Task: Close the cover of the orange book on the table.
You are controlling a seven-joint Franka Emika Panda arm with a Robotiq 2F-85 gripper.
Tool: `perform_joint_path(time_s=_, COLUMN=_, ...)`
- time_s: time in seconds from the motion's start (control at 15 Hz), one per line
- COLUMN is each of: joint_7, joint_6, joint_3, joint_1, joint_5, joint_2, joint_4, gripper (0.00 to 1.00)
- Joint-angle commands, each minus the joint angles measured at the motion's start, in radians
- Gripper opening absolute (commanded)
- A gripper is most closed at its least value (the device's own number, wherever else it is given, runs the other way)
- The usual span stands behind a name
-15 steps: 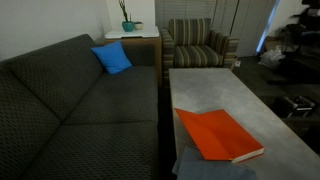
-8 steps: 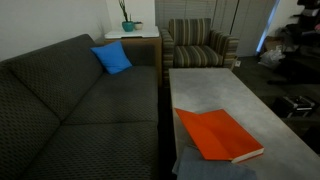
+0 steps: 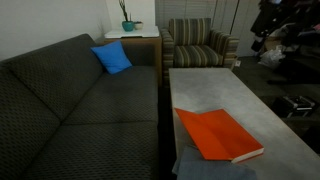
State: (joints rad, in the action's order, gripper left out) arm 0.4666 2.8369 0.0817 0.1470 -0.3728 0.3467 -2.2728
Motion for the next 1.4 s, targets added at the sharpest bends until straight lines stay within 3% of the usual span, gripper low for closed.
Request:
perform_joint_path(time_s=0.0, joint_7=-0.158, joint_6=0.129, joint_3=0.003, joint_1=0.030, joint_5=0.106, joint_2=0.209, joint_4=0.154, gripper=1.00)
perform_joint_path(time_s=0.2, joint_7=-0.343, joint_6=0.125, joint_3=0.096, joint_1=-0.011, joint_5=0.213, joint_2=0.351, joint_4=0.291, gripper=1.00)
perform_joint_path(time_s=0.27, joint_7=-0.286, joint_6=0.125, joint_3=0.022, joint_1=0.047, joint_5=0.223, joint_2=0.255, joint_4=0.190, gripper=1.00)
perform_joint_path(time_s=0.47, joint_7=-0.342, joint_6=0.123, joint_3=0.060, joint_1=0.037, joint_5=0.248, joint_2=0.344, joint_4=0.281, gripper=1.00)
perform_joint_path(time_s=0.8, joint_7=-0.405, joint_6=0.119, joint_3=0.105, joint_1=0.006, joint_5=0.270, joint_2=0.380, joint_4=0.316, gripper=1.00)
perform_joint_path(time_s=1.0, joint_7=-0.491, joint_6=0.074, joint_3=0.170, joint_1=-0.012, joint_5=0.286, joint_2=0.457, joint_4=0.407, gripper=1.00)
perform_joint_path(time_s=1.33, joint_7=-0.578, joint_6=-0.099, joint_3=0.203, joint_1=0.031, joint_5=0.287, joint_2=0.620, joint_4=0.644, gripper=1.00)
